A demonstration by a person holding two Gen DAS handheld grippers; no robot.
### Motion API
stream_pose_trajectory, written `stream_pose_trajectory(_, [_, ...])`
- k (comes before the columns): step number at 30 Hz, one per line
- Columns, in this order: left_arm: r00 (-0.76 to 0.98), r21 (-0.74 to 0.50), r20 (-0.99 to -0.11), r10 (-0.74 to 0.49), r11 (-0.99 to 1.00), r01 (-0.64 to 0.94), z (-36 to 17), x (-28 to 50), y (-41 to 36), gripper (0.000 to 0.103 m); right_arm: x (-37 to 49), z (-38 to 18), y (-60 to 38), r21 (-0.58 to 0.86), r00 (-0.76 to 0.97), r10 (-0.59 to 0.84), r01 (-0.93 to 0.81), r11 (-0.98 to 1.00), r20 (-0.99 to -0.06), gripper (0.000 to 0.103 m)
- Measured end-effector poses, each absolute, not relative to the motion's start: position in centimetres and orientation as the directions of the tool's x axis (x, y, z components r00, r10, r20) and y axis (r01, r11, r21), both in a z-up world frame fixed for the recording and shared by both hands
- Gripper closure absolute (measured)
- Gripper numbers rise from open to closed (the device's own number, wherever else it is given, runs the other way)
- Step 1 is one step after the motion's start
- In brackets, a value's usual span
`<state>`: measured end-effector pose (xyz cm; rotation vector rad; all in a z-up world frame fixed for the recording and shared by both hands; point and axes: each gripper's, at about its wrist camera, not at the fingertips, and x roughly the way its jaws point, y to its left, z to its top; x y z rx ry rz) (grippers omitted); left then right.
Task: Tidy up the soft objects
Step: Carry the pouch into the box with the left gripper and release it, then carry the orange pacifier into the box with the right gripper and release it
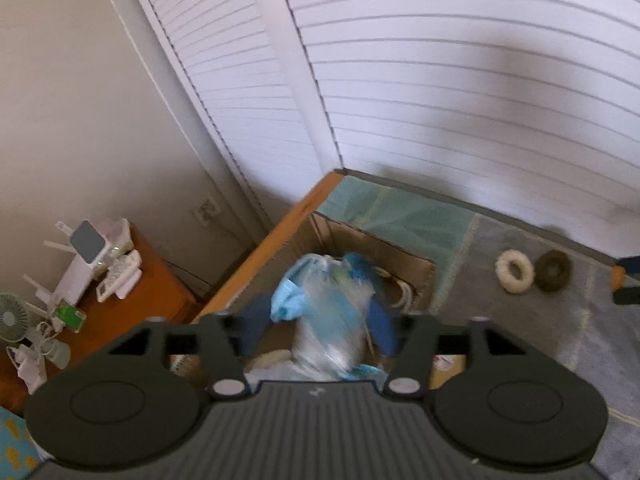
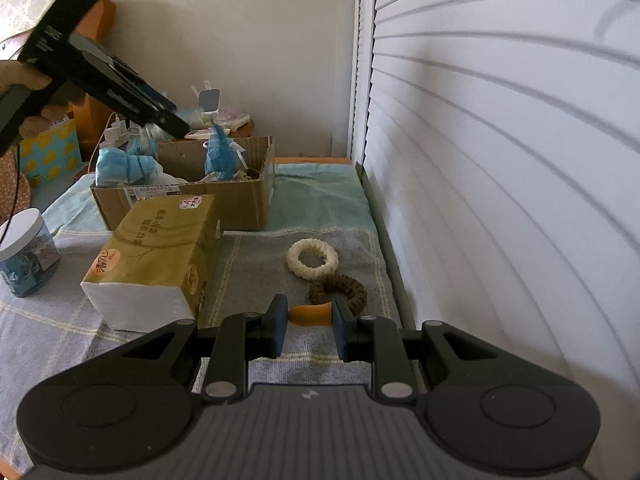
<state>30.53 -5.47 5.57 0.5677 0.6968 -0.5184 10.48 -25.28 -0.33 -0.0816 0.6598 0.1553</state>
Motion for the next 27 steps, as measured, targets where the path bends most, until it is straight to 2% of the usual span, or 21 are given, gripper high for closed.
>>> stream_pose_trajectory(5, [0.650,0.274,-0.718,-0.249,0.758,0.592,5.9,30.0,-4.7,0.034,10.5,-0.3,-25.2,-0.023,0.777,0.127,-0.179,0.984,-0.616,0.075])
stream_pose_trajectory(11, [0.649,0.210,-0.718,-0.253,0.810,0.548,7.3,26.6,-3.2,0.025,10.6,0.0,-25.0,-0.018,0.778,0.143,-0.194,0.981,-0.612,0.075])
stream_pose_trajectory(14, [0.655,0.184,-0.713,-0.250,0.835,0.518,7.9,24.3,-2.7,0.016,10.6,0.3,-24.9,-0.014,0.778,0.154,-0.204,0.979,-0.609,0.075])
stream_pose_trajectory(19, [0.667,0.113,-0.691,-0.279,0.870,0.480,8.7,19.2,-1.8,0.010,11.0,1.3,-24.3,-0.003,0.783,0.184,-0.231,0.973,-0.594,0.075])
stream_pose_trajectory(27, [0.715,0.093,-0.659,-0.234,0.918,0.386,8.1,13.0,-0.7,0.008,13.1,3.5,-21.5,-0.011,0.784,0.247,-0.308,0.951,-0.570,0.075])
